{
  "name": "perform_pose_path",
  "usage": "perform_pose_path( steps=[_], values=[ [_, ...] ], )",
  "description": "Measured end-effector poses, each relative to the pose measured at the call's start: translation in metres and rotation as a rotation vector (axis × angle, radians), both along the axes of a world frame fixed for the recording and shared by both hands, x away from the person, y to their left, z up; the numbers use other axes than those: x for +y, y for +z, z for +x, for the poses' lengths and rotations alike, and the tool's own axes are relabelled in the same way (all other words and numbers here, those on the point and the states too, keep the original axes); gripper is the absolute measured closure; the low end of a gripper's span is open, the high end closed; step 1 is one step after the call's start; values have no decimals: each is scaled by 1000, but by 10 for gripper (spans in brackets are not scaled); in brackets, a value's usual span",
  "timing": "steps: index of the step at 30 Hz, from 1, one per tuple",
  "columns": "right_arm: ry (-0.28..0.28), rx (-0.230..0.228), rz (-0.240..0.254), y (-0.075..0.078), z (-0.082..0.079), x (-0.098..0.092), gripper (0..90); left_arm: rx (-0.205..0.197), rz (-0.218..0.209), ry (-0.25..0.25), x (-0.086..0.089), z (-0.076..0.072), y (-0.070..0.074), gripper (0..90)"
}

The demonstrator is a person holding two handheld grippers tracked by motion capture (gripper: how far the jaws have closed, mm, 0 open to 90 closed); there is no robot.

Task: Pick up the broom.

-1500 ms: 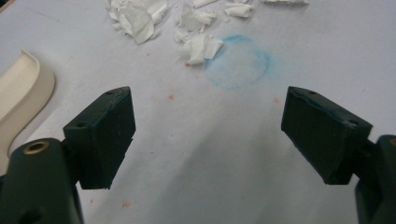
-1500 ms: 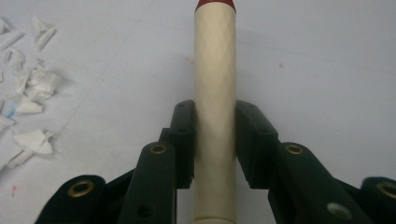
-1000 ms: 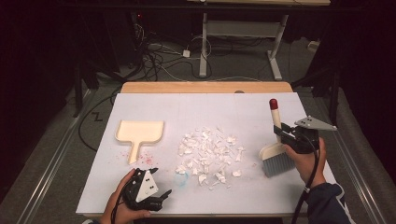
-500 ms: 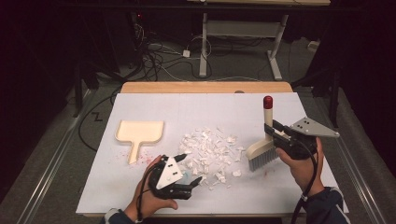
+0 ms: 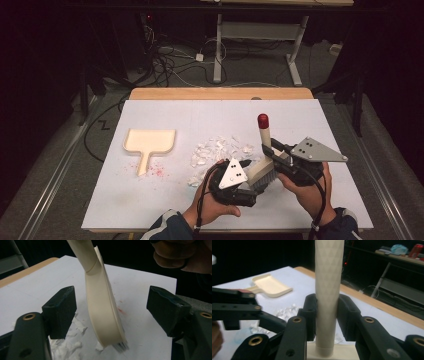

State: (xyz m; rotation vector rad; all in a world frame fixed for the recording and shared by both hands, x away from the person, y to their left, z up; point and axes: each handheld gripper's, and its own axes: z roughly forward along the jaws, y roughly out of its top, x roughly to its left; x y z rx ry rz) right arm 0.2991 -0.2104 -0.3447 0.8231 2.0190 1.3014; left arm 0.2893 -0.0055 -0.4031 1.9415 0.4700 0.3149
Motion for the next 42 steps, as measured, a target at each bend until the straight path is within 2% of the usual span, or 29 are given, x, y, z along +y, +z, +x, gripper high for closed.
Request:
perform_pose_path(
  steps=[7,11,13,16,18,19,20,21,22,23,24,25,26,28,30,32,33,34,35,37,38,39,41,42],
  values=[
    [31,10,-6,-3,-6,10,714,19,5,15,0,4,-8,294],
    [59,1,-4,-1,-13,16,714,41,5,3,5,7,-11,436],
    [72,3,-8,0,-15,18,713,58,-6,-24,9,9,-12,535],
    [85,-2,2,2,-18,16,709,70,-5,-32,16,10,-11,613],
    [117,9,18,4,-18,12,707,79,-5,-53,22,10,-9,630],
    [142,8,19,5,-19,11,705,71,5,-60,25,10,-7,635],
    [142,8,19,5,-19,11,705,71,5,-60,25,10,-7,641],
    [168,0,9,6,-20,9,698,73,12,-83,29,11,-5,641],
    [231,-4,-18,9,-21,5,627,64,32,-124,35,10,-3,646],
    [268,-12,-38,11,-23,3,606,60,47,-148,39,9,-2,647],
    [276,-32,-46,11,-24,-1,568,58,61,-167,42,8,-1,647],
    [303,-30,-51,11,-25,-4,541,55,78,-185,45,7,-1,647],
    [342,-13,-67,11,-24,-8,523,47,92,-199,48,6,0,647],
    [372,24,-106,7,-22,-12,471,46,117,-235,55,5,1,647],
    [422,76,-123,-1,-19,-15,444,48,135,-276,61,4,2,647],
    [486,131,-162,-9,-18,-13,412,43,160,-328,66,1,3,647],
    [486,131,-162,-9,-18,-13,412,43,160,-328,66,1,3,646],
    [554,185,-221,-19,-18,-5,387,43,196,-360,67,-2,3,646],
    [569,195,-238,-22,-19,-1,382,41,213,-384,68,-4,3,646],
    [612,233,-277,-29,-19,9,392,39,245,-423,67,-8,1,646],
    [612,233,-277,-29,-19,9,392,39,245,-423,67,-8,1,646],
    [656,250,-288,-38,-20,17,430,34,265,-455,65,-11,0,645],
    [697,303,-301,-48,-19,25,458,32,272,-475,64,-13,-1,645],
    [709,295,-299,-52,-18,27,491,34,266,-474,65,-12,-1,645]
  ],
)
